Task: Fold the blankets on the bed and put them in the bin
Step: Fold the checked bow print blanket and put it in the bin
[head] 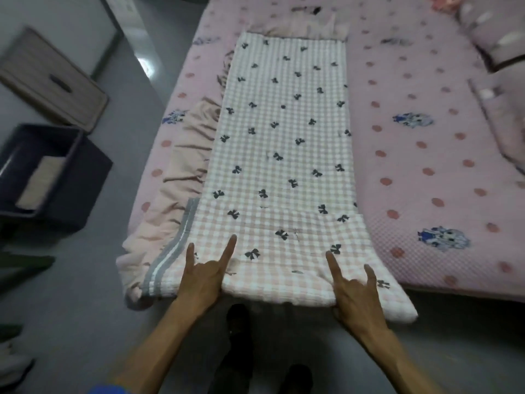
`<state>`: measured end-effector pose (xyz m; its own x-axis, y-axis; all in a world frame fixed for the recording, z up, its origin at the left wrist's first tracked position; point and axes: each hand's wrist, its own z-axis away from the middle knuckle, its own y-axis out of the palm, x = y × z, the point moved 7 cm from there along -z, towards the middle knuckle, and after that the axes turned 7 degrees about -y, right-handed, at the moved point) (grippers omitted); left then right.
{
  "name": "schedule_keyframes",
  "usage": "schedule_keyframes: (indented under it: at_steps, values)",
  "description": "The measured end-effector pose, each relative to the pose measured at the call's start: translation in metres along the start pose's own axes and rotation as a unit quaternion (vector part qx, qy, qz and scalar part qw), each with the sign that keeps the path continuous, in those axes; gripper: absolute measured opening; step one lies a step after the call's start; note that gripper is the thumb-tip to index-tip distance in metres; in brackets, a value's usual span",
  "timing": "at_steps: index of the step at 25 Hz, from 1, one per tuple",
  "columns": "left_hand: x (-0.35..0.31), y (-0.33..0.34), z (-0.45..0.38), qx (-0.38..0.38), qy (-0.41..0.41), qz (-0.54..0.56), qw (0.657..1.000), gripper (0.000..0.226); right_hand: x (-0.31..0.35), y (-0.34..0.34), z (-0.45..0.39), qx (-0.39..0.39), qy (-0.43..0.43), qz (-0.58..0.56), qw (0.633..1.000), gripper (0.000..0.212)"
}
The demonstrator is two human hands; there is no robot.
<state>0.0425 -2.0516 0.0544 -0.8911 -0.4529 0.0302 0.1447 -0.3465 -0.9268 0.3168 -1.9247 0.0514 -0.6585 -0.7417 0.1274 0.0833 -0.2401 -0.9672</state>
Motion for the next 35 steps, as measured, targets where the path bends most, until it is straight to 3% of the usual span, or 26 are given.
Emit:
schedule_keyframes:
  at_steps: [5, 8, 14, 17, 21, 23, 24, 26, 27, 30, 35]
  values:
    - [0.014, -0.058, -0.005, 0.030, -0.031, 0.009, 0.999, 0.109, -0.004, -0.061, -0.009, 0.020, -0.038, 0.014, 0.999, 0.102]
    - [0.019, -0.102, -0.066, 0.030, -0.031, 0.027, 0.999, 0.109, -0.027, -0.102, -0.079, 0.072, 0.009, -0.023, 0.997, 0.086]
    - [0.022, -0.162, -0.236, 0.080, 0.015, 0.001, 0.997, 0.097, -0.088, -0.133, -0.238, 0.091, 0.059, -0.061, 0.992, 0.077]
    - [0.022, -0.149, -0.328, 0.119, 0.019, -0.011, 0.993, 0.107, -0.124, -0.120, -0.322, 0.109, 0.058, -0.046, 0.991, 0.075]
    - [0.029, -0.091, -0.425, 0.187, 0.005, -0.008, 0.982, 0.108, -0.164, -0.050, -0.410, 0.173, 0.036, -0.046, 0.983, 0.071]
    - [0.034, -0.060, -0.457, 0.152, -0.026, -0.044, 0.987, 0.096, -0.185, -0.010, -0.443, 0.125, 0.033, 0.007, 0.992, 0.071]
    - [0.033, -0.048, -0.467, 0.084, -0.025, -0.088, 0.992, 0.086, -0.190, 0.006, -0.450, 0.063, 0.040, 0.015, 0.997, 0.070]
    - [0.021, -0.035, -0.462, -0.072, 0.009, -0.147, 0.986, 0.072, -0.182, 0.022, -0.431, -0.073, 0.054, -0.014, 0.996, 0.064]
    - [0.012, -0.019, -0.444, -0.099, 0.026, -0.136, 0.985, 0.076, -0.171, 0.034, -0.410, -0.105, 0.062, -0.027, 0.992, 0.064]
    - [-0.003, 0.029, -0.360, -0.060, 0.019, -0.084, 0.994, 0.099, -0.119, 0.061, -0.340, -0.061, 0.067, -0.036, 0.995, 0.082]
    - [-0.005, 0.077, -0.246, -0.015, 0.006, -0.009, 1.000, 0.111, -0.050, 0.094, -0.235, 0.009, 0.008, -0.020, 1.000, 0.082]
